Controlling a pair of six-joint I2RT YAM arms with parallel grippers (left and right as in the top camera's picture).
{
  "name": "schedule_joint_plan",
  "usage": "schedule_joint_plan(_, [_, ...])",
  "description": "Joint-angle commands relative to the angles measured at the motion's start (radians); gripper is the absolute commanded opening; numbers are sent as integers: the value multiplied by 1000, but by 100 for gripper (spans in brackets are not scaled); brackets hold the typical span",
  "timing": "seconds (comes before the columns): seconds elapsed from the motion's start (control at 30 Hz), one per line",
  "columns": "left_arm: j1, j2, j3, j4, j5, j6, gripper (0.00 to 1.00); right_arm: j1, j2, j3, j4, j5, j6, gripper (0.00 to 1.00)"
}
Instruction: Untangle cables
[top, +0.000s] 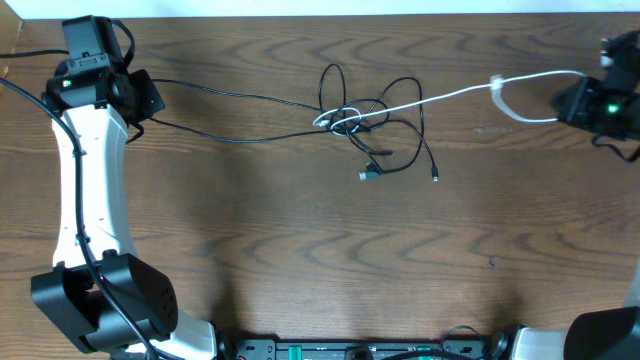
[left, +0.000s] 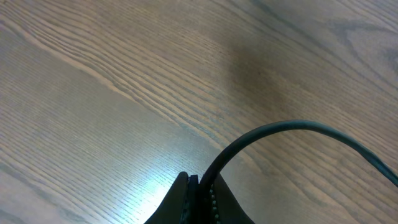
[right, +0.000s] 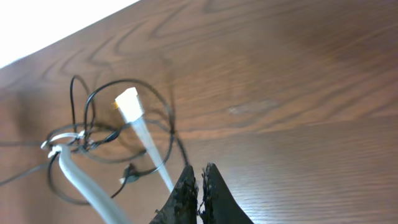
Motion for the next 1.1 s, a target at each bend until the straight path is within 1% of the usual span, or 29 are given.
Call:
schedule_joint_plan(0.0, [3, 15, 10, 3, -21, 21, 8, -109, 5, 3, 14, 15, 16, 1])
schedule_joint_plan(0.23, [3, 15, 10, 3, -21, 21, 8, -286, 59, 3, 19, 6, 28, 1])
schedule_joint_plan(0.37, [3, 15, 10, 3, -21, 21, 8, -344, 132, 3, 18, -3, 25, 1])
schedule_joint_plan(0.47, [3, 15, 10, 3, -21, 21, 8, -362, 192, 3, 25, -20, 13, 1])
schedule_joint_plan(0.57, [3, 15, 10, 3, -21, 21, 8, -371, 254, 3, 56, 57, 10, 1])
schedule_joint_plan(0.67, [3, 15, 10, 3, -21, 21, 8, -376, 309, 3, 84, 74, 3, 1])
schedule_joint_plan(0.83, [2, 15, 10, 7, -20, 21, 8, -345, 343, 3, 89, -34, -99, 1])
schedule_joint_plan(0.87, [2, 15, 10, 7, -19, 21, 8, -332, 340, 3, 89, -58, -121, 4])
schedule_joint_plan(0.9, [2, 15, 10, 6, -14, 21, 8, -317, 336, 5, 88, -77, -144, 13])
schedule_joint_plan(0.97, [2, 15, 10, 6, 19, 21, 8, -276, 325, 13, 77, -78, -179, 40])
schedule_joint_plan(1.0, [2, 15, 10, 6, 46, 22, 8, -253, 321, 20, 68, -74, -193, 52])
schedule_joint_plan(1.07, [-2, 15, 10, 7, 112, 50, 8, -203, 318, 46, 44, -72, -212, 70])
